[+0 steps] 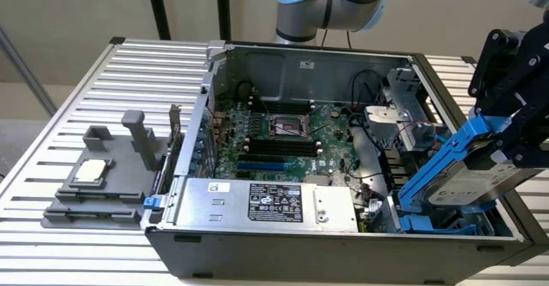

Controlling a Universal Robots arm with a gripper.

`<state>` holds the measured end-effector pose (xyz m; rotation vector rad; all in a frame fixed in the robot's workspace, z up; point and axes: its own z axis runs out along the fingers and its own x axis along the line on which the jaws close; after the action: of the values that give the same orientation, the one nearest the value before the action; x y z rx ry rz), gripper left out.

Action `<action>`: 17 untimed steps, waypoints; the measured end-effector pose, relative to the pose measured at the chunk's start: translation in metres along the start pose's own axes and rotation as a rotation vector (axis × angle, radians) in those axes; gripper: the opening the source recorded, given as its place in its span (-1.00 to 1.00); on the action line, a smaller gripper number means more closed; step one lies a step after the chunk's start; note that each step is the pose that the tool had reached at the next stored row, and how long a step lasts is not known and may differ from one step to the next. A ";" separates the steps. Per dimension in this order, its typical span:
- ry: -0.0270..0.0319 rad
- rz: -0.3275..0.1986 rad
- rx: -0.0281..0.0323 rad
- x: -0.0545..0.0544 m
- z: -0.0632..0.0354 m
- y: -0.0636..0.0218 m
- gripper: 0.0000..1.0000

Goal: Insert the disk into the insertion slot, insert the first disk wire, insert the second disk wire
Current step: 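Insert the disk into the insertion slot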

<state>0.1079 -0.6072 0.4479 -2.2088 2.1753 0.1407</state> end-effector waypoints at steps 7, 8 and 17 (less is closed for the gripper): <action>-0.0075 -0.001 0.0002 0.002 0.0026 -0.0001 -0.36; -0.0085 -0.002 0.0008 0.002 0.0030 -0.0002 -0.36; -0.0189 -0.009 0.0033 0.003 0.0066 -0.0002 -0.36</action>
<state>0.1079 -0.6094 0.4411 -2.2058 2.1544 0.1569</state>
